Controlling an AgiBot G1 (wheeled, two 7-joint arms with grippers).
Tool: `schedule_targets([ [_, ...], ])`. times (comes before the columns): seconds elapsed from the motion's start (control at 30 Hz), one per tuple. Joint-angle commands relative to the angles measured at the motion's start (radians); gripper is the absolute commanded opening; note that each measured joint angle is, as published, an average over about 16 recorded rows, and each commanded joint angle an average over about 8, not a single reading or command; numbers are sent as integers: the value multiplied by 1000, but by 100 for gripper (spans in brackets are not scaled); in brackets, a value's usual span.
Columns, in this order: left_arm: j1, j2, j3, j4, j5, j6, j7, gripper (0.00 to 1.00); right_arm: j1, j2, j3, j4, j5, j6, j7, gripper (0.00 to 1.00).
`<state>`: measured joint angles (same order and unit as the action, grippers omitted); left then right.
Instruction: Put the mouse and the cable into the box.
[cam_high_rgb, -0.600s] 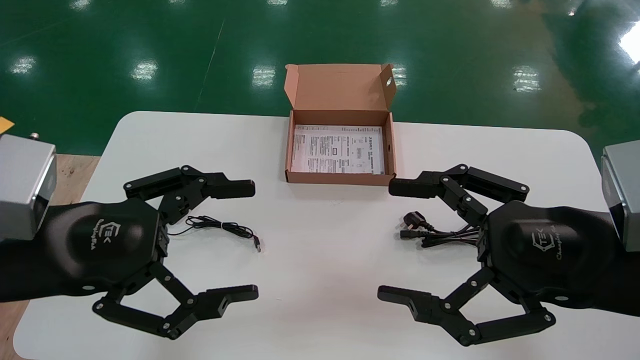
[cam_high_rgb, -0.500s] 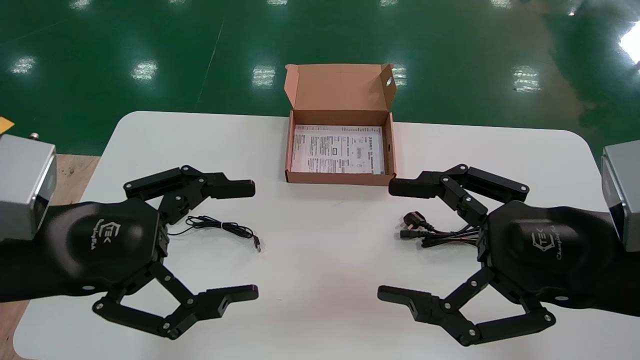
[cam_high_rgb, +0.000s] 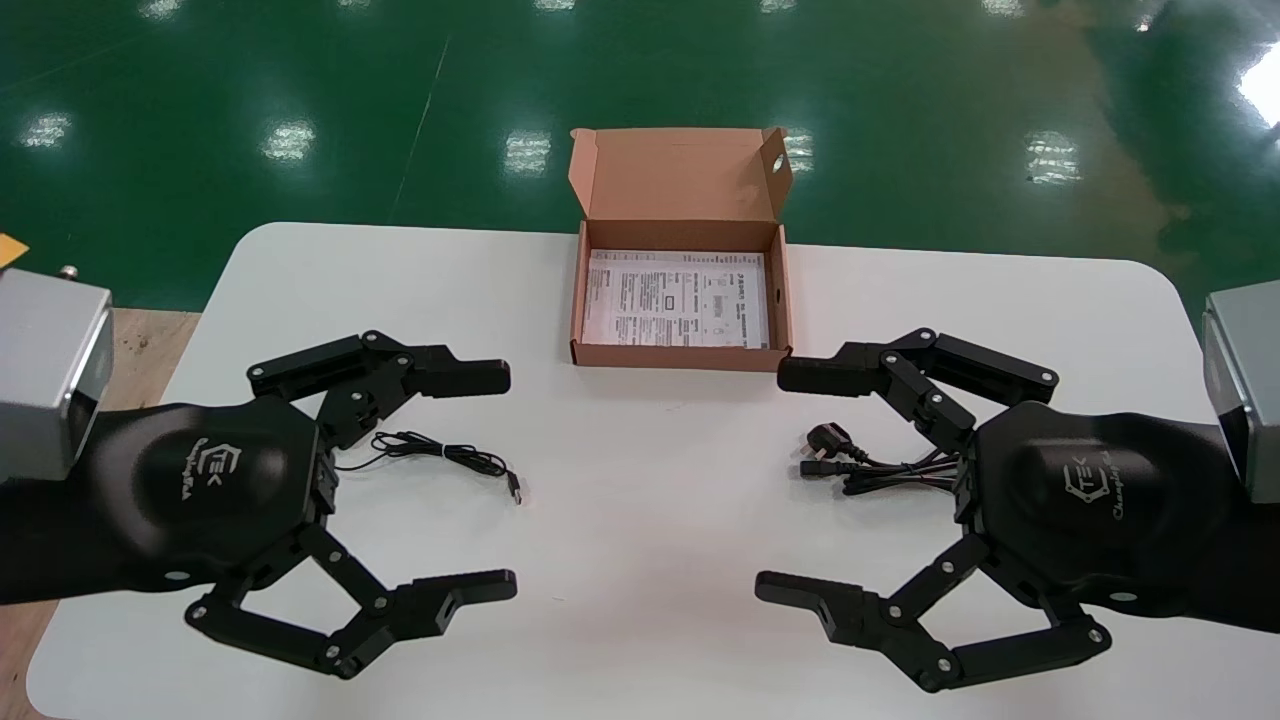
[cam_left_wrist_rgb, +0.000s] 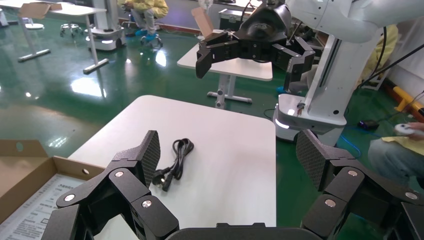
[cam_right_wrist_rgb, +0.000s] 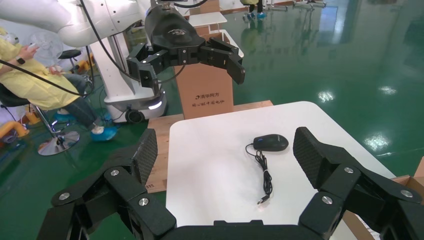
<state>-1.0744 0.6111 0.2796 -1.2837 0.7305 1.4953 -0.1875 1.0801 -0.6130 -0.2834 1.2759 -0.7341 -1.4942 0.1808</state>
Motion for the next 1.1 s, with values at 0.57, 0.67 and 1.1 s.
schedule_targets([
  [0.57,-223,40,182,-14,249,87,-12,100,52,30,-32,18,-158,-47,-123,100],
  [0.67,-316,64,262,39,357,87,9,100,103,37,-67,-5,-283,-69,-226,100],
  [1.1,-544,253,480,538,710,33,278,100,309,-57,-284,-399,-610,-83,-594,100],
])
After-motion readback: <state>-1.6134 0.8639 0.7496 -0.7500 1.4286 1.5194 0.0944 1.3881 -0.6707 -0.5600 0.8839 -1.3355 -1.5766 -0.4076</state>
